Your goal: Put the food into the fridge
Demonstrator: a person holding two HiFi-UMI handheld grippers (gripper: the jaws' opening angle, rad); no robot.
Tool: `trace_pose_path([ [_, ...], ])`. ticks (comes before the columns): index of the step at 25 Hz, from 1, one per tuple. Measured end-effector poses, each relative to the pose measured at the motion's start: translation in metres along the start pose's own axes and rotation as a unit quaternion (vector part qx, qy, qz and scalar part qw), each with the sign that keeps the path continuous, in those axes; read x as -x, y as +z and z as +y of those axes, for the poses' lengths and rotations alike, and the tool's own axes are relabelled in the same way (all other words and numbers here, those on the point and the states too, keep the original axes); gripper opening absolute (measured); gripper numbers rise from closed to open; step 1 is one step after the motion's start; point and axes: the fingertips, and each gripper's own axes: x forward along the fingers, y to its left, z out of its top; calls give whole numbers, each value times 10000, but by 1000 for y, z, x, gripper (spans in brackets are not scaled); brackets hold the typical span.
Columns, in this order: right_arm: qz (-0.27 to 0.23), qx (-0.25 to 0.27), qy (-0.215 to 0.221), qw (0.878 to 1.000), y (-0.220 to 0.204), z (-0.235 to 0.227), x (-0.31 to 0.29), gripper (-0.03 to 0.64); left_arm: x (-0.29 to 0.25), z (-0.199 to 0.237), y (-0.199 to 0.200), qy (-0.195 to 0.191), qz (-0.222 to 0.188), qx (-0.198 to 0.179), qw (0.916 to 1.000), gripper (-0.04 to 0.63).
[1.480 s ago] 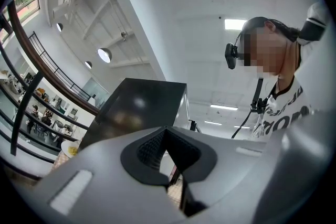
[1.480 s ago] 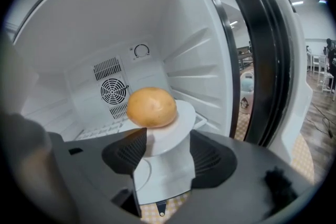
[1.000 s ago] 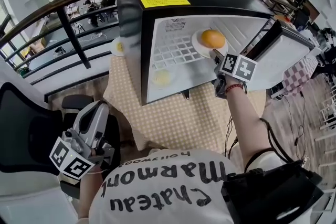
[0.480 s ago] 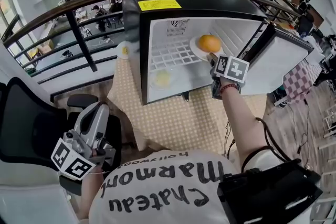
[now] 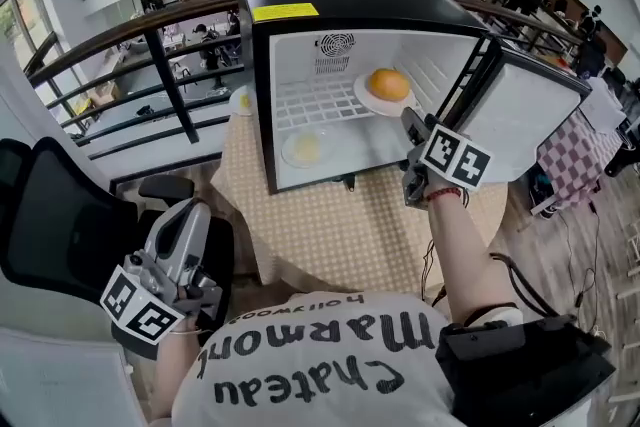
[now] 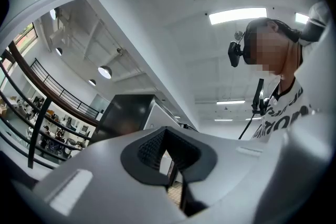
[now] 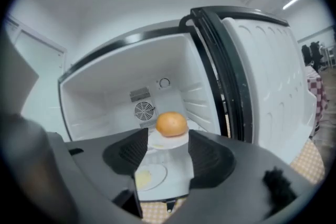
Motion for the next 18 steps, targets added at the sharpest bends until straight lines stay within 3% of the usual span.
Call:
trace_pose_path([
  [3,-102,-226,442,9987,-10,1,49,231,4,-35,-19,-71,119,147,9998,5],
  [5,-174,-363,560,9976,-19,-5,82,76,4,-59,-31,-87,173,181,9996,5],
  [10,-151,-830,914,9922,-58,-19,170,49,14,-128,-58,-180,275,196,9993,5],
  [18,2,-638,1370,9885,-108,-32,282,17,62,-213,-109,-114,866,196,9960,5],
])
